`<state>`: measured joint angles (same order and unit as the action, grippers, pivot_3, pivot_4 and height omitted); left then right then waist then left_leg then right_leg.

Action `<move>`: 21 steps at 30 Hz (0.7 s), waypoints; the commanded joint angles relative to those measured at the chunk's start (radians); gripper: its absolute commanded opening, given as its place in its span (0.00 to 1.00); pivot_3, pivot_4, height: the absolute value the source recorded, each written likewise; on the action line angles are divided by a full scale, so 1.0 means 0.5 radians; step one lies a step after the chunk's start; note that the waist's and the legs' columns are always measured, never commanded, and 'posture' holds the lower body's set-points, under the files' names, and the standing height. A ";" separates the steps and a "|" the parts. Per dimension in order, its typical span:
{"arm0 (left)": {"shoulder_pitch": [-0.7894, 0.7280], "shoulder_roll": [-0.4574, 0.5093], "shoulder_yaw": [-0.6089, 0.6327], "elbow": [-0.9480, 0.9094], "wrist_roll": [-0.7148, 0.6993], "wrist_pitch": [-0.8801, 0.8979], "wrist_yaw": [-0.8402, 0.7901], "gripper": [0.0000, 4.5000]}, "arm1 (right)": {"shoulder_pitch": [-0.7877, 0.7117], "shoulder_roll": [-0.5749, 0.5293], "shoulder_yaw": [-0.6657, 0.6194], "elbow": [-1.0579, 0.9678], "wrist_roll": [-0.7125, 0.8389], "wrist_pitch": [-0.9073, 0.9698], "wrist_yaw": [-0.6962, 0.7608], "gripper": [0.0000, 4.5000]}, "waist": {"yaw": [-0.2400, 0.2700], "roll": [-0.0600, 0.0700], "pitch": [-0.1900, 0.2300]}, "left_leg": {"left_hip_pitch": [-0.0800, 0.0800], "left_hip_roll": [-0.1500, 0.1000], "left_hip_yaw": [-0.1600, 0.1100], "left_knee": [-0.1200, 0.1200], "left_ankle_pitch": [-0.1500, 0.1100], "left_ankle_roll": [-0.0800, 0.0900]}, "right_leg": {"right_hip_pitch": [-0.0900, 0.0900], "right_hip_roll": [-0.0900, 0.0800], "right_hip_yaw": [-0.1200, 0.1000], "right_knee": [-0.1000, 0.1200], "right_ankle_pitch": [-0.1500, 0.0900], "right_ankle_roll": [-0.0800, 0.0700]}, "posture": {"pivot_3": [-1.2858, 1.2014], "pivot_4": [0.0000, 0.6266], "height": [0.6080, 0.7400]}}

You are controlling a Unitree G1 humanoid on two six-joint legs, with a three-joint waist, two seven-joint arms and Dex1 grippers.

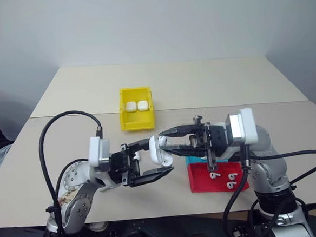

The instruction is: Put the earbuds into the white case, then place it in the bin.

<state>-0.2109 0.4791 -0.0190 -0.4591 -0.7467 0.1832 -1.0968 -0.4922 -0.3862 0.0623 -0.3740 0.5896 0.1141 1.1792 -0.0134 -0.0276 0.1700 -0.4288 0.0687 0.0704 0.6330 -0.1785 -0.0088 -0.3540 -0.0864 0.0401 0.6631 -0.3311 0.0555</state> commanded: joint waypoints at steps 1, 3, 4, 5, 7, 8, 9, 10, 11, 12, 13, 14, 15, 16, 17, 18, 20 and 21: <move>-0.030 -0.031 0.012 -0.038 -0.009 -0.056 -0.007 0.62 | 0.020 -0.042 0.056 -0.022 -0.034 -0.043 0.037 0.59 | 0.000 0.000 0.000 | 0.000 0.000 0.000 0.000 0.000 0.000 | 0.000 0.000 0.000 0.000 0.000 0.000 | 0.52 0.24 1.00; -0.029 -0.037 0.012 -0.031 0.005 -0.057 -0.007 0.62 | 0.019 -0.056 0.063 -0.015 -0.031 -0.046 0.033 0.59 | -0.001 0.000 0.000 | 0.000 0.000 0.000 0.000 0.000 0.000 | 0.000 0.000 0.000 0.000 0.000 0.000 | 0.52 0.24 1.00; -0.026 -0.038 0.013 -0.025 0.016 -0.061 -0.010 0.62 | 0.018 -0.068 0.061 -0.014 -0.032 -0.049 0.035 0.59 | 0.000 0.000 0.000 | 0.000 0.000 0.000 0.000 0.000 0.000 | 0.000 0.000 0.000 0.000 0.000 0.000 | 0.52 0.24 1.00; -0.019 -0.036 0.016 -0.018 0.029 -0.066 -0.013 0.62 | 0.018 -0.087 0.051 -0.013 -0.028 -0.049 0.042 0.59 | 0.000 0.000 0.000 | 0.000 0.000 0.000 0.000 0.000 0.000 | 0.000 0.000 0.000 0.000 0.000 0.000 | 0.52 0.24 1.00; 0.008 -0.018 0.025 0.002 0.088 -0.094 -0.026 0.62 | 0.012 -0.196 -0.002 -0.027 -0.002 0.022 0.061 0.59 | 0.001 0.000 0.000 | 0.000 0.000 0.000 0.000 0.000 0.000 | 0.000 0.000 0.000 0.000 0.000 0.000 | 0.52 0.24 1.00; 0.033 -0.004 0.027 0.020 0.151 -0.145 -0.047 0.62 | -0.004 -0.314 -0.041 -0.040 0.018 0.126 0.077 0.59 | 0.001 0.000 0.000 | 0.000 0.000 0.000 0.000 0.000 0.000 | 0.000 0.000 0.000 -0.001 0.000 0.000 | 0.52 0.24 1.00; 0.050 0.004 0.027 0.029 0.197 -0.182 -0.060 0.62 | -0.014 -0.402 -0.066 -0.051 0.038 0.200 0.086 0.59 | 0.003 0.000 0.000 | 0.000 0.000 0.000 0.000 0.000 0.000 | 0.000 0.000 0.000 -0.001 0.000 0.000 | 0.52 0.24 1.00; 0.074 0.019 0.028 0.025 0.250 -0.208 -0.047 0.62 | -0.028 -0.521 -0.080 -0.055 0.034 0.282 0.098 0.59 | 0.006 0.000 0.000 | 0.000 -0.001 0.001 0.000 0.000 0.000 | 0.000 -0.001 0.000 -0.001 0.000 0.000 | 0.52 0.24 1.00; 0.114 0.041 0.032 0.028 0.317 -0.237 -0.026 0.62 | -0.060 -0.677 -0.074 -0.034 -0.017 0.386 0.117 0.59 | 0.006 0.000 0.000 | 0.000 0.000 0.001 0.000 0.000 0.000 | 0.000 -0.001 -0.001 -0.002 0.000 0.000 | 0.52 0.24 1.00; 0.156 0.057 0.038 0.037 0.366 -0.271 -0.018 0.62 | -0.088 -0.804 -0.056 -0.005 -0.113 0.418 0.130 0.59 | 0.004 0.000 0.000 | 0.000 0.000 0.001 -0.001 0.000 0.000 | 0.000 -0.001 -0.001 -0.003 0.000 0.000 | 0.52 0.24 1.00; 0.198 0.071 0.044 0.052 0.407 -0.308 -0.020 0.62 | -0.125 -0.915 -0.027 0.027 -0.203 0.446 0.146 0.59 | 0.004 0.001 0.001 | 0.000 -0.001 0.001 -0.001 0.000 0.000 | 0.000 -0.001 0.000 -0.002 0.000 0.000 | 0.52 0.24 1.00; 0.225 0.078 0.046 0.060 0.429 -0.335 -0.023 0.62 | -0.148 -0.981 -0.005 0.046 -0.255 0.457 0.152 0.59 | 0.001 0.001 0.001 | 0.000 -0.001 0.001 -0.001 0.000 0.000 | -0.001 -0.002 0.001 -0.003 0.000 0.000 | 0.52 0.24 1.00; 0.269 0.085 0.042 0.066 0.459 -0.374 -0.025 0.62 | -0.206 -1.078 0.062 0.099 -0.378 0.436 0.193 0.59 | -0.005 0.000 0.001 | 0.000 0.000 0.002 -0.002 0.000 0.001 | -0.002 -0.002 0.001 -0.004 0.000 0.000 | 0.52 0.24 1.00; 0.306 0.087 0.031 0.069 0.496 -0.407 -0.017 0.62 | -0.274 -1.169 0.141 0.174 -0.507 0.404 0.252 0.59 | -0.012 0.001 0.001 | 0.000 0.000 0.002 -0.003 0.000 0.001 | -0.002 -0.001 0.001 -0.004 0.000 -0.001 | 0.52 0.24 1.00; 0.336 0.082 0.020 0.067 0.520 -0.431 -0.004 0.62 | -0.345 -1.234 0.218 0.255 -0.622 0.380 0.312 0.59 | -0.012 0.001 0.001 | 0.000 0.001 0.003 -0.003 0.000 0.001 | -0.003 -0.001 0.002 -0.004 0.000 -0.001 | 0.52 0.24 1.00; 0.359 0.072 0.010 0.057 0.539 -0.441 0.017 0.62 | -0.414 -1.278 0.290 0.340 -0.729 0.347 0.361 0.59 | -0.015 0.001 0.001 | 0.000 0.000 0.004 -0.004 0.000 0.001 | -0.004 -0.001 0.003 -0.004 0.000 -0.001 | 0.52 0.24 1.00; 0.386 0.048 -0.012 0.033 0.561 -0.449 0.065 0.62 | -0.536 -1.288 0.412 0.512 -0.907 0.252 0.413 0.59 | -0.008 0.001 0.001 | 0.000 0.000 0.004 -0.005 0.000 0.001 | -0.004 -0.001 0.003 -0.004 0.000 -0.001 | 0.52 0.24 1.00; 0.402 0.035 -0.024 0.023 0.573 -0.458 0.086 0.62 | -0.603 -1.276 0.481 0.612 -1.012 0.201 0.431 0.59 | -0.009 0.001 0.001 | 0.000 0.001 0.005 -0.004 0.000 0.001 | -0.004 -0.001 0.003 -0.006 0.000 -0.001 | 0.52 0.24 1.00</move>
<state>-0.0165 0.5060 -0.0214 -0.4095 -0.4694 -0.0189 -1.0764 -0.7543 -1.0199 0.2713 -0.1180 0.1639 0.2682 1.3721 -0.0179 -0.0273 0.1704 -0.4289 0.0688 0.0728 0.6307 -0.1788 -0.0084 -0.3560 -0.0872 0.0418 0.6603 -0.3313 0.0551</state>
